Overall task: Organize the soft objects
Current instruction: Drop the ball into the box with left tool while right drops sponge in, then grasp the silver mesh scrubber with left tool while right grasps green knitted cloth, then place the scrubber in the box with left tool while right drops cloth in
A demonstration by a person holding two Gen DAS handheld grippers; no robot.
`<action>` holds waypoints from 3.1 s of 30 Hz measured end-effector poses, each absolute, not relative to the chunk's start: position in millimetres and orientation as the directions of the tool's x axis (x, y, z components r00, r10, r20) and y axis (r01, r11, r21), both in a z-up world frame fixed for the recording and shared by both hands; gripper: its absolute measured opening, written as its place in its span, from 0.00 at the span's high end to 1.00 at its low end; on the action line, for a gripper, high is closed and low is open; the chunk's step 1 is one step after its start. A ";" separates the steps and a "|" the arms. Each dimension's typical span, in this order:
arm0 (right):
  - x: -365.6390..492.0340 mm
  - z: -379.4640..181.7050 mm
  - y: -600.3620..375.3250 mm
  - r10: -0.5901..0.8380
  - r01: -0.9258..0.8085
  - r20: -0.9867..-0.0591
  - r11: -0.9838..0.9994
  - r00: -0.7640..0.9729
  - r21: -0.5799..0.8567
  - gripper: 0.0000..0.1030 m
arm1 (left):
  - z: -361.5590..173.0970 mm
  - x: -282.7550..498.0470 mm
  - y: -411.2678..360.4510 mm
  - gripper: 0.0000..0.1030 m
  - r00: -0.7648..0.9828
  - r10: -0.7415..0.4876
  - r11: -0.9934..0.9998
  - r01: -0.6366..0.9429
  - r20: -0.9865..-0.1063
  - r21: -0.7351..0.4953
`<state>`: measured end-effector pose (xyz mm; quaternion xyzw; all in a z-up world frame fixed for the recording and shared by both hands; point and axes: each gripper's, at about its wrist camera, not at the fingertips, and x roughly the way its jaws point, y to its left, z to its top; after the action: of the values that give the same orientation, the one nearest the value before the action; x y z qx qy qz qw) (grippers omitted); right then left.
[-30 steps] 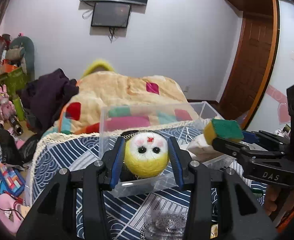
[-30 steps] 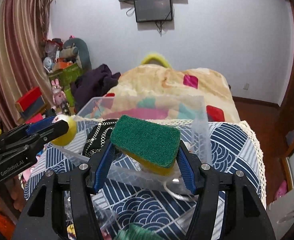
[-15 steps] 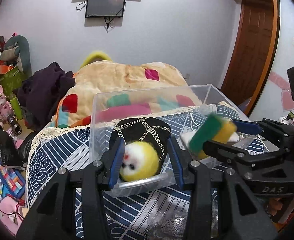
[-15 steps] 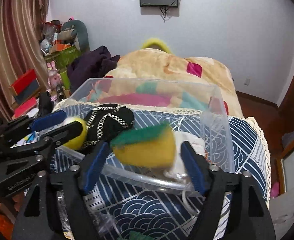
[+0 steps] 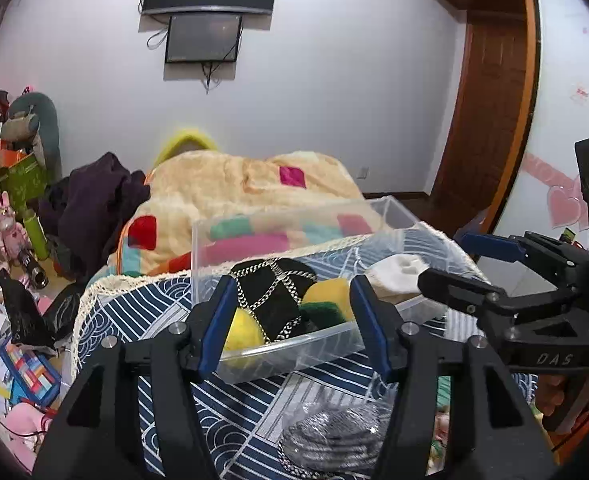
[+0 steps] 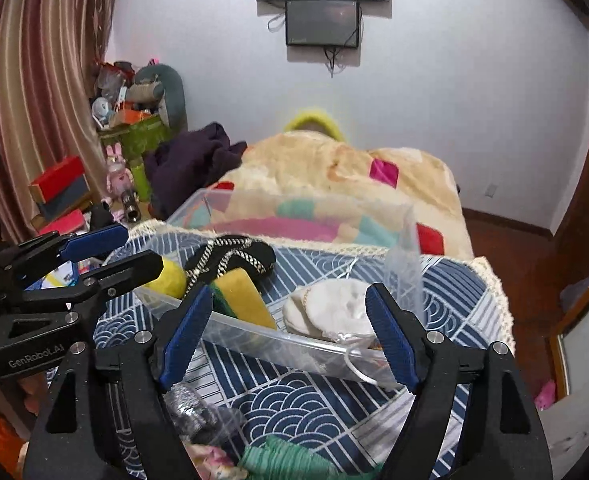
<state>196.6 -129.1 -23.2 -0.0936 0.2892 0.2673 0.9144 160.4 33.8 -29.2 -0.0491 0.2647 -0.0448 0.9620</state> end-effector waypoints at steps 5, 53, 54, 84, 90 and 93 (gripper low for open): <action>175.2 -9.0 -142.3 0.453 -0.542 -0.522 0.840 0.723 -0.022 0.21 | -18.4 141.0 33.2 0.26 0.869 -0.125 0.989 0.070 -0.479 -0.131; 143.0 -84.9 -215.7 0.416 -0.440 -0.631 0.889 0.655 0.128 0.89 | -99.5 117.4 3.3 0.70 0.745 -0.262 0.965 0.186 -0.613 -0.186; 142.7 -81.2 -215.8 0.416 -0.439 -0.622 0.890 0.664 0.126 0.89 | -96.0 115.4 4.5 0.70 0.752 -0.263 0.964 0.188 -0.604 -0.186; 146.9 -80.9 -159.5 0.503 -0.560 -0.606 0.821 0.616 0.112 0.89 | -75.5 140.6 15.3 0.69 0.816 -0.250 0.962 0.146 -0.522 -0.232; 144.7 -103.3 -150.6 0.504 -0.591 -0.659 0.799 0.559 0.109 0.89 | -62.3 137.7 22.4 0.69 0.835 -0.251 0.958 0.142 -0.489 -0.250; 146.7 -106.4 -151.7 0.499 -0.589 -0.666 0.801 0.554 0.110 0.89 | -55.5 134.9 25.7 0.69 0.847 -0.241 0.960 0.137 -0.475 -0.242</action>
<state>146.7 -151.7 -106.4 -0.0628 0.3567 0.3093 0.8793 134.9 25.7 -55.5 -0.0998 0.2588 -0.0989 0.9557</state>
